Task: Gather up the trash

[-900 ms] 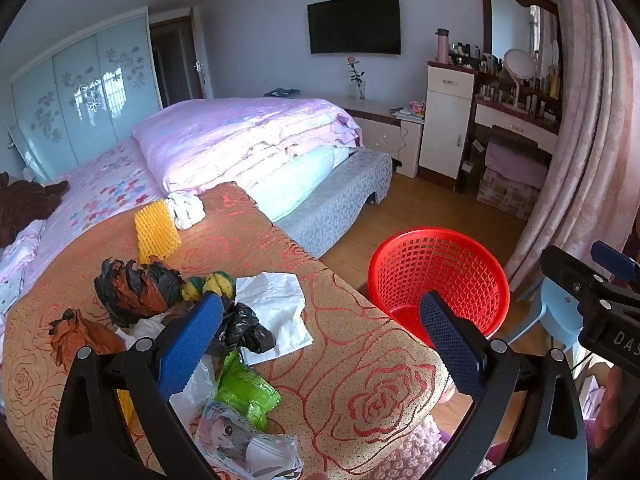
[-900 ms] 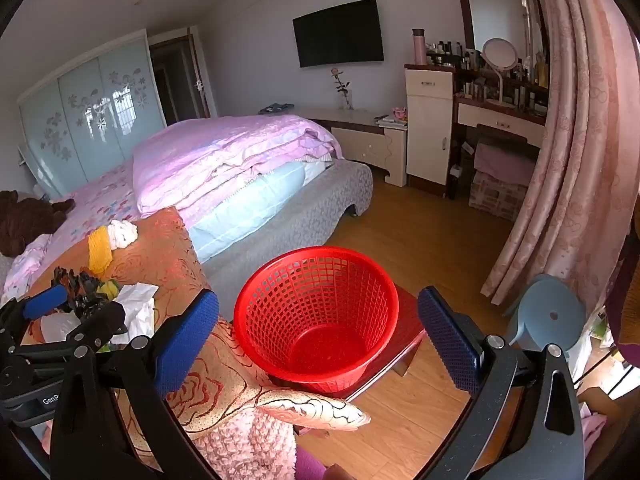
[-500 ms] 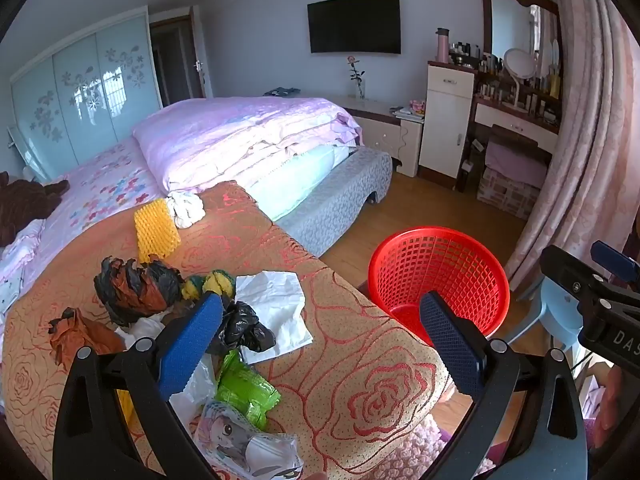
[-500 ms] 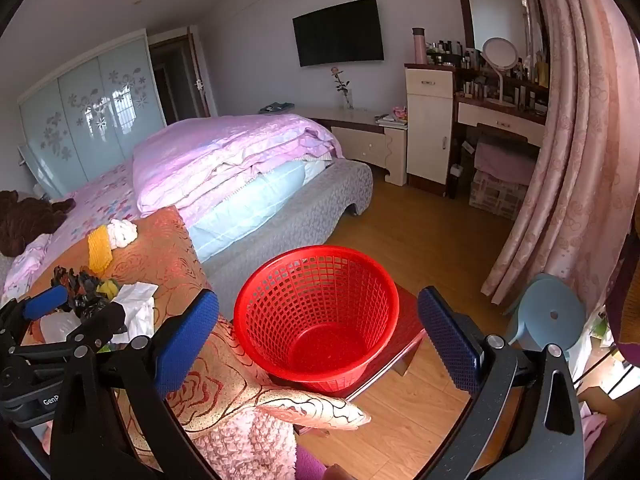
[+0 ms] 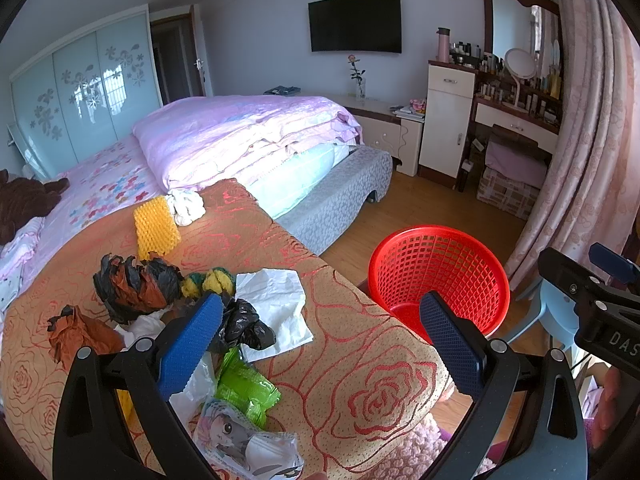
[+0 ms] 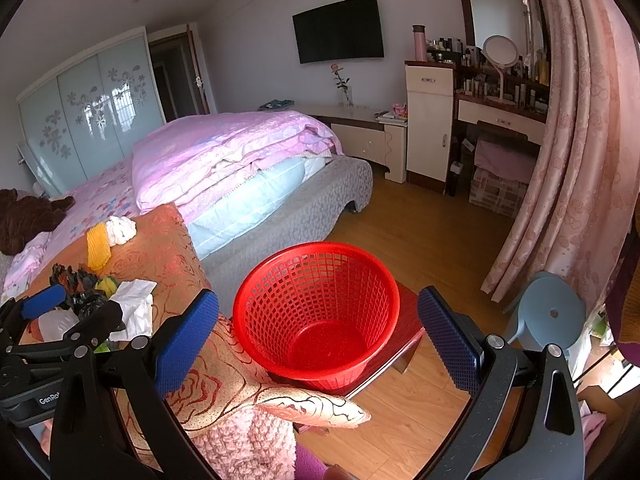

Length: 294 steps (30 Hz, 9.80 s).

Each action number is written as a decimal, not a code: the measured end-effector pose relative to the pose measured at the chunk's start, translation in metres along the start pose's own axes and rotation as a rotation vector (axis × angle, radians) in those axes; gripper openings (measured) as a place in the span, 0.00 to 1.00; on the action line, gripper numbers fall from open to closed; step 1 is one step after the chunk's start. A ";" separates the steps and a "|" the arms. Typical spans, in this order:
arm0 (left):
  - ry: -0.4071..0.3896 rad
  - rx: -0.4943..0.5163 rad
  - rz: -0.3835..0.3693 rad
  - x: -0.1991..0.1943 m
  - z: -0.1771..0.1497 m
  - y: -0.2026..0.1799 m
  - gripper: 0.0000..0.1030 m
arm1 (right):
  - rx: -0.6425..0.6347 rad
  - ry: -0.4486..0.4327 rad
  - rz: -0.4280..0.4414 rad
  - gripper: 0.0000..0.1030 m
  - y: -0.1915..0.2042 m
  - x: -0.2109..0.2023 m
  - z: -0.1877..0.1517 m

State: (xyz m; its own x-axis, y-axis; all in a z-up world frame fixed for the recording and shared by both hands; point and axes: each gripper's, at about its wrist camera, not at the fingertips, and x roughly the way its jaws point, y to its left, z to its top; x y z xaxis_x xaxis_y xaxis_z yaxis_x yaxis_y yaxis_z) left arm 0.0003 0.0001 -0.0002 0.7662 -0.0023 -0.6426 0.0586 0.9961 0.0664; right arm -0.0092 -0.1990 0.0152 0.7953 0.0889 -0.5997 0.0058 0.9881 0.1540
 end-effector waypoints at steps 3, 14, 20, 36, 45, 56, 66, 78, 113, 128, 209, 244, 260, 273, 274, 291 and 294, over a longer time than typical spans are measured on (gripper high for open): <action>0.000 -0.001 0.000 0.000 0.000 0.000 0.93 | -0.001 0.000 0.000 0.94 0.001 0.001 0.000; 0.007 -0.013 0.003 -0.001 -0.003 0.003 0.93 | -0.002 0.010 0.002 0.94 -0.002 0.002 -0.009; 0.020 -0.068 0.021 -0.001 -0.007 0.025 0.93 | -0.013 0.028 0.006 0.94 0.006 0.009 -0.013; -0.005 -0.270 0.047 -0.019 -0.005 0.110 0.92 | -0.027 0.052 0.017 0.94 0.013 0.012 -0.011; 0.060 -0.247 0.027 -0.009 -0.026 0.111 0.80 | -0.040 0.065 0.031 0.94 0.016 0.013 -0.011; 0.098 -0.260 0.013 0.001 -0.047 0.121 0.40 | -0.124 0.124 0.123 0.94 0.041 0.018 -0.018; 0.028 -0.271 0.027 -0.025 -0.042 0.129 0.37 | -0.341 0.224 0.409 0.94 0.111 0.018 -0.036; -0.035 -0.330 0.079 -0.048 -0.035 0.151 0.37 | -0.580 0.272 0.547 0.85 0.182 0.022 -0.065; -0.084 -0.303 0.092 -0.056 -0.022 0.131 0.37 | -0.485 0.185 0.511 0.33 0.154 0.012 -0.026; -0.056 -0.190 0.021 -0.020 0.013 0.077 0.37 | -0.326 0.057 0.308 0.33 0.093 0.029 0.025; 0.151 -0.015 -0.193 0.097 0.042 -0.052 0.63 | 0.017 0.171 0.017 0.53 -0.049 0.112 0.025; -0.179 -0.047 -0.032 0.009 0.034 -0.017 0.90 | -0.079 -0.183 0.023 0.93 -0.016 0.046 0.029; -0.100 -0.180 0.078 -0.002 0.009 0.059 0.90 | -0.154 -0.133 0.103 0.93 0.022 0.041 0.017; -0.075 -0.305 0.179 -0.035 -0.023 0.166 0.90 | -0.246 -0.054 0.187 0.93 0.055 0.043 -0.001; -0.068 -0.308 0.186 -0.035 -0.027 0.169 0.90 | -0.249 -0.047 0.192 0.93 0.056 0.044 -0.002; 0.145 -0.335 0.080 0.014 -0.090 0.192 0.53 | -0.294 -0.001 0.218 0.93 0.071 0.047 -0.016; 0.141 -0.331 0.081 0.014 -0.092 0.193 0.45 | -0.300 0.006 0.222 0.93 0.072 0.048 -0.017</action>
State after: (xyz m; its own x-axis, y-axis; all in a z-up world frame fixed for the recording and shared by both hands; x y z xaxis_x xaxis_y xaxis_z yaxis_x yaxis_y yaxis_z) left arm -0.0366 0.2003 -0.0668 0.6627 0.0670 -0.7459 -0.2265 0.9673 -0.1143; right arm 0.0190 -0.1215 -0.0158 0.7534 0.3049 -0.5826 -0.3452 0.9375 0.0443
